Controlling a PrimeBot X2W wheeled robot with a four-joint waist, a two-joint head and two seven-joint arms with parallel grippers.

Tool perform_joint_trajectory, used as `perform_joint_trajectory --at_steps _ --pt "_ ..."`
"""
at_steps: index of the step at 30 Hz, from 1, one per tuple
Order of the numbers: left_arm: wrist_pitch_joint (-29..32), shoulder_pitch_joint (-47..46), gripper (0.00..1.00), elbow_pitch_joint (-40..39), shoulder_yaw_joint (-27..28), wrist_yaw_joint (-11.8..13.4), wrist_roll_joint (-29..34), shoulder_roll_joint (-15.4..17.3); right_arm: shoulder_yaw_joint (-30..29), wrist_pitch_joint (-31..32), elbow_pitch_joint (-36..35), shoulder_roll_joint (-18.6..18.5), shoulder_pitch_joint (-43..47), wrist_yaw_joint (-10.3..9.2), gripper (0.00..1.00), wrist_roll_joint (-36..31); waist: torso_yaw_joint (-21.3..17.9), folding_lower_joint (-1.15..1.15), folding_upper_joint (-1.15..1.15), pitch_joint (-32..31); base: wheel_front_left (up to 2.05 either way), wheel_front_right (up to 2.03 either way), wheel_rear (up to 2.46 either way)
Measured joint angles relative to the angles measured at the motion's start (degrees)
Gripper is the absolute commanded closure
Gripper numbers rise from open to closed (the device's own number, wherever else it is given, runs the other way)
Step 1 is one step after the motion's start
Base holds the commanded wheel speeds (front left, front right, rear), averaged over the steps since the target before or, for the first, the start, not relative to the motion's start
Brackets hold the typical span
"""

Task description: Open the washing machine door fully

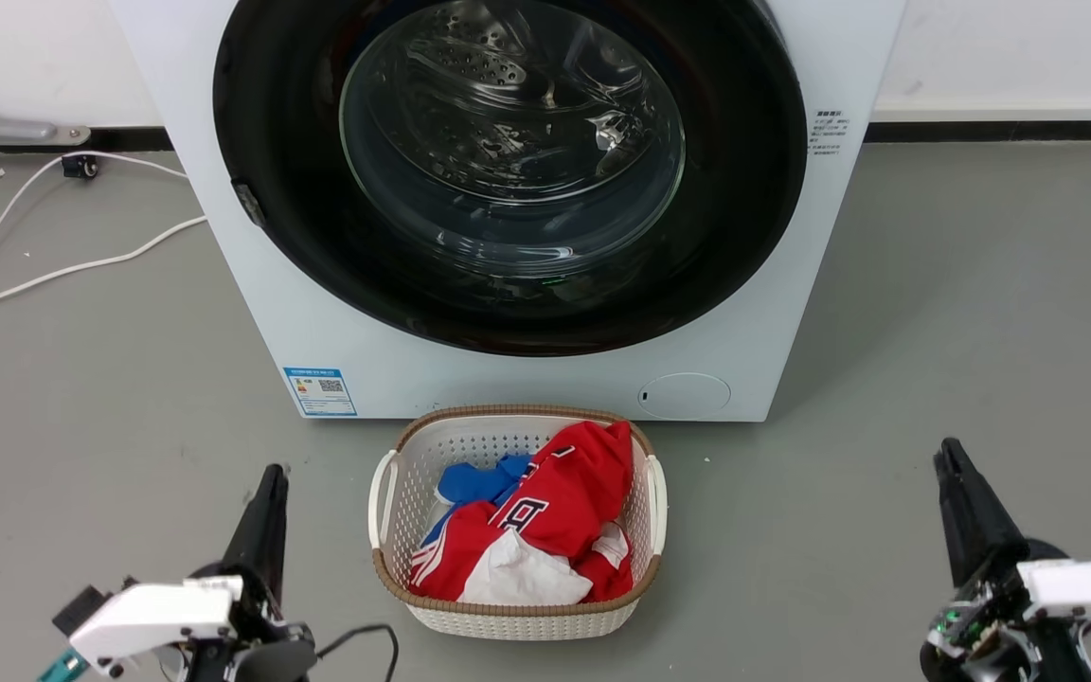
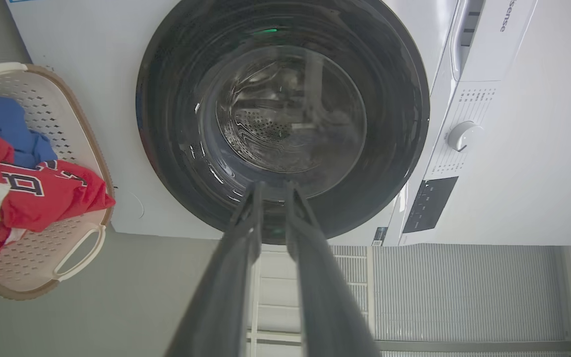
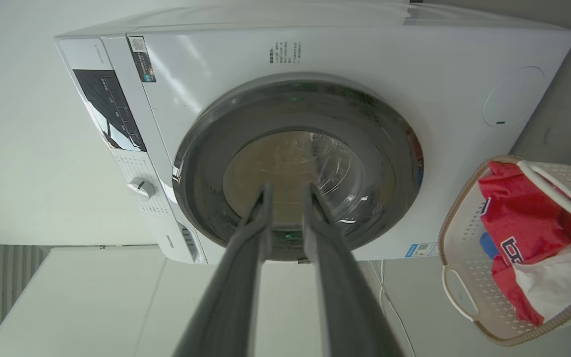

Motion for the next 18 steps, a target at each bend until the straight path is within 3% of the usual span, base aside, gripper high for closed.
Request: perform_joint_trajectory --at_steps 10,18 --pt "-2.1 1.4 0.00 -0.1 -2.3 0.1 0.4 -0.2 1.1 -1.9 -0.6 0.1 1.8 -0.01 0.00 -0.9 0.0 0.00 0.00 0.1 0.00 0.00 0.00" --pt "-4.3 1.0 0.00 -1.9 -3.7 0.1 3.6 -0.2 2.7 -4.3 -2.4 -0.6 2.2 -0.01 0.00 -5.4 0.0 0.00 0.00 0.1 0.00 0.00 0.00"
